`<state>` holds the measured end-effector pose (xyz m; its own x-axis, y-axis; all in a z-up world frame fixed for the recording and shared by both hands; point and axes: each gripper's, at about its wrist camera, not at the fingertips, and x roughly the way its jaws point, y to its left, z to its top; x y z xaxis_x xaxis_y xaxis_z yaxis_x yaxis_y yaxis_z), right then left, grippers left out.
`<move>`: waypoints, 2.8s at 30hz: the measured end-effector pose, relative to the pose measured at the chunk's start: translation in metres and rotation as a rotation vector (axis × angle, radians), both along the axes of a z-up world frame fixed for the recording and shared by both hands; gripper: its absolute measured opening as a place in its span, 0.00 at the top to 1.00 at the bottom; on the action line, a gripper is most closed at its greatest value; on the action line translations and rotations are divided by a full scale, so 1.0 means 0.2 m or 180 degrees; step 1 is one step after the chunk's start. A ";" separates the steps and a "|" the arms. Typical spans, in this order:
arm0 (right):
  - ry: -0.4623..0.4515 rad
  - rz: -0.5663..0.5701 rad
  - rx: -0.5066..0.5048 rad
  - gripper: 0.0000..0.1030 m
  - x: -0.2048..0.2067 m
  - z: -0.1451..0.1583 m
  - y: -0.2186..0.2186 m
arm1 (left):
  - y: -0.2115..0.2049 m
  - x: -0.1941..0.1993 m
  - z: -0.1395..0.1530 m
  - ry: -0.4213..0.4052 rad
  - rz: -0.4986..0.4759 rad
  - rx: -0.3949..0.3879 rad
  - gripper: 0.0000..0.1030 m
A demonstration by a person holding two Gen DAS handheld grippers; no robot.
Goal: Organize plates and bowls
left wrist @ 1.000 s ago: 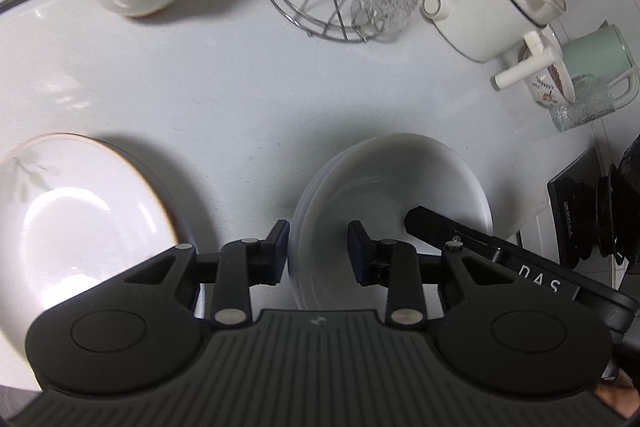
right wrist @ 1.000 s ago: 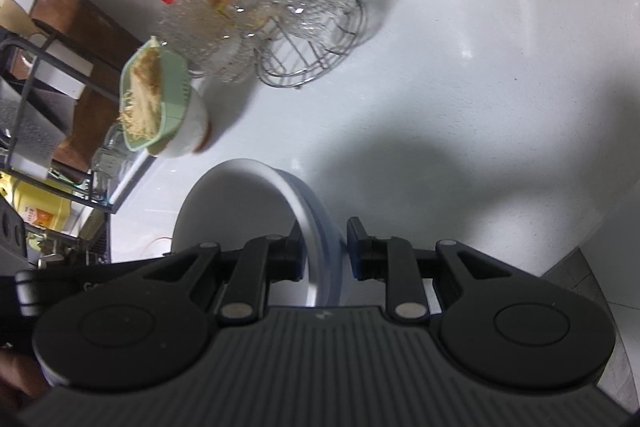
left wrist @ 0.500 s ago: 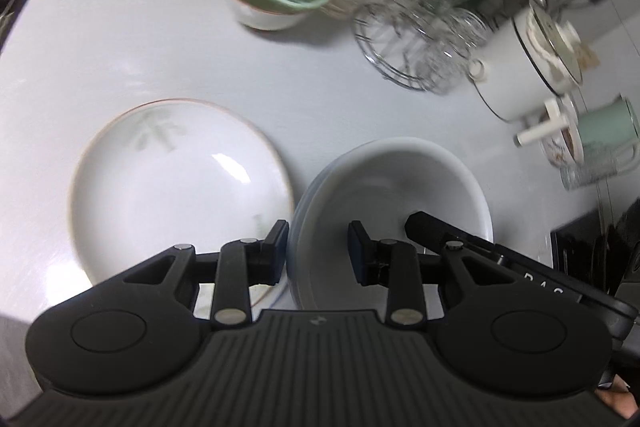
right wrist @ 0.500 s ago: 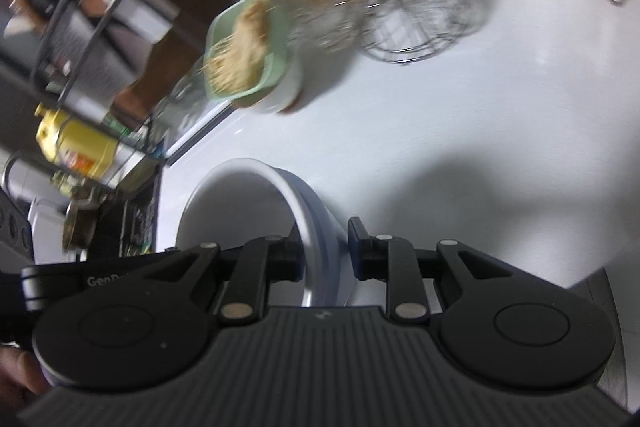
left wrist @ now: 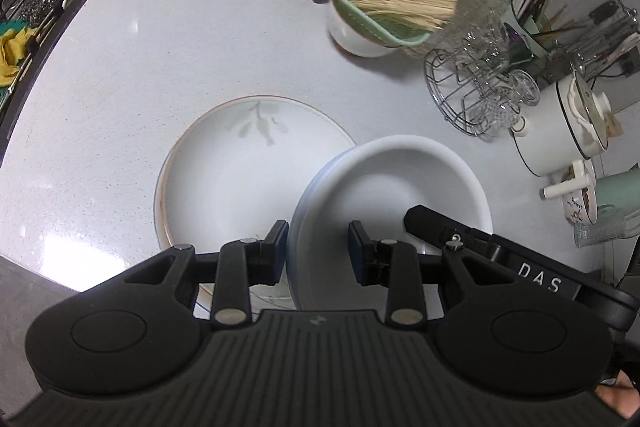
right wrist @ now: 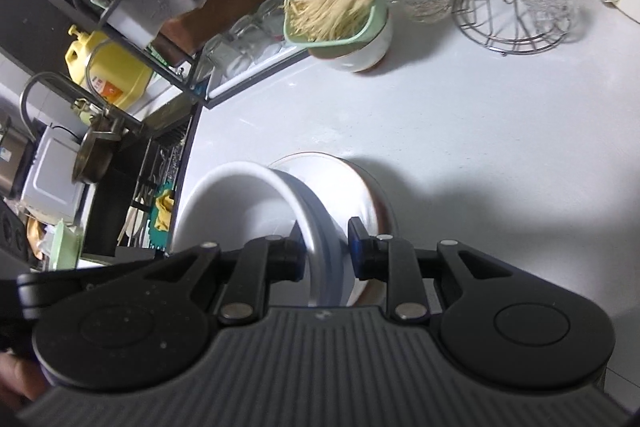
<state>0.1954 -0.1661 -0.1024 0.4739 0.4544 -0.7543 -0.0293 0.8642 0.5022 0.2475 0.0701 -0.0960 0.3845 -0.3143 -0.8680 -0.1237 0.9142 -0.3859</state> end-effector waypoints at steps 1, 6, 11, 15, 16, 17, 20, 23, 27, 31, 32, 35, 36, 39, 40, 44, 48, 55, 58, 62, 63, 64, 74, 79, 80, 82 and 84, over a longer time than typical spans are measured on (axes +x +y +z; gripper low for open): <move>-0.0011 0.0008 -0.0012 0.76 0.01 -0.01 0.02 | 0.02 0.01 -0.03 0.0004 0.0003 -0.0031 0.65; 0.0119 -0.0109 -0.0004 0.75 0.07 -0.10 0.10 | 0.10 0.08 -0.10 0.0015 -0.0054 -0.0014 0.65; 0.0161 -0.0033 -0.0205 0.75 0.11 -0.15 0.20 | 0.16 0.13 -0.21 0.0060 -0.0110 -0.0014 0.64; 0.0169 0.0043 -0.0362 0.75 0.13 -0.19 0.26 | 0.20 0.14 -0.28 0.0024 -0.0180 -0.0043 0.64; 0.0177 0.0041 -0.0354 0.75 0.13 -0.20 0.27 | 0.20 0.14 -0.30 0.0025 -0.0183 -0.0049 0.64; 0.0209 0.0021 -0.0349 0.75 0.12 -0.23 0.27 | 0.20 0.13 -0.32 0.0037 -0.0179 -0.0063 0.64; 0.0258 0.0044 -0.0402 0.75 0.11 -0.26 0.28 | 0.21 0.12 -0.34 -0.0003 -0.0179 -0.0049 0.64; 0.0164 0.0174 -0.0621 0.75 0.11 -0.25 0.32 | 0.22 0.11 -0.31 -0.0097 -0.0182 0.0028 0.64; 0.0018 0.0249 -0.0756 0.75 0.11 -0.20 0.32 | 0.23 0.11 -0.25 -0.0194 -0.0186 0.0214 0.58; -0.0109 0.0231 -0.0670 0.65 0.09 -0.10 0.28 | 0.26 0.07 -0.13 -0.0338 -0.0153 0.0371 0.54; -0.0151 0.0223 -0.0644 0.65 0.08 -0.07 0.27 | 0.26 0.06 -0.09 -0.0388 -0.0154 0.0427 0.53; -0.0297 0.0198 -0.0546 0.65 0.04 0.02 0.25 | 0.25 0.01 0.04 -0.0498 -0.0087 0.0515 0.51; -0.0358 0.0201 -0.0516 0.65 0.03 0.06 0.25 | 0.24 -0.01 0.08 -0.0546 -0.0073 0.0569 0.49; -0.0607 0.0158 -0.0500 0.65 -0.02 0.19 0.21 | 0.22 -0.08 0.25 -0.0761 -0.0022 0.0641 0.47; -0.0692 0.0142 -0.0497 0.65 -0.05 0.24 0.19 | 0.20 -0.11 0.30 -0.0841 -0.0024 0.0683 0.45; -0.0990 0.0112 -0.0460 0.65 -0.13 0.41 0.11 | 0.13 -0.23 0.50 -0.1131 0.0005 0.0820 0.35; -0.1265 0.0064 -0.0445 0.60 -0.25 0.54 0.01 | 0.08 -0.38 0.65 -0.1342 0.0099 0.0867 0.18; -0.1624 0.0021 -0.0505 0.17 -0.47 0.63 -0.12 | -0.03 -0.68 0.78 -0.1616 0.0144 0.0957 0.05; -0.1784 0.0013 -0.0503 0.17 -0.59 0.66 -0.17 | -0.09 -0.79 0.79 -0.1624 0.0105 0.1032 0.04; -0.1801 -0.0014 -0.0500 0.17 -0.70 0.67 -0.22 | -0.13 -0.91 0.79 -0.1639 0.0100 0.1086 0.03; -0.1784 -0.0016 -0.0480 0.17 -0.72 0.67 -0.23 | -0.13 -0.93 0.78 -0.1645 0.0099 0.1077 0.03; -0.1769 -0.0016 -0.0469 0.17 -0.74 0.66 -0.23 | -0.14 -0.96 0.78 -0.1646 0.0095 0.1067 0.03; -0.1649 -0.0061 -0.0676 0.14 -0.88 0.55 -0.23 | -0.14 -1.06 0.72 -0.1505 0.0149 0.1054 0.03; -0.1531 -0.0053 -0.0672 0.14 -0.95 0.48 -0.23 | -0.13 -1.10 0.69 -0.1451 0.0098 0.1077 0.03; -0.1525 -0.0053 -0.0672 0.14 -0.96 0.48 -0.22 | -0.13 -1.12 0.68 -0.1446 0.0096 0.1075 0.03; -0.1530 -0.0049 -0.0698 0.14 -0.99 0.47 -0.21 | -0.12 -1.14 0.67 -0.1421 0.0088 0.1073 0.03; -0.1519 -0.0041 -0.0715 0.14 -1.02 0.46 -0.19 | -0.12 -1.15 0.65 -0.1402 0.0057 0.1060 0.03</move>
<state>-0.0076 -0.2047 -0.0100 0.7929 0.2982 -0.5314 -0.1982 0.9508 0.2380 0.0166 0.0470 0.0349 0.7364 -0.0403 -0.6753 -0.0327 0.9949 -0.0951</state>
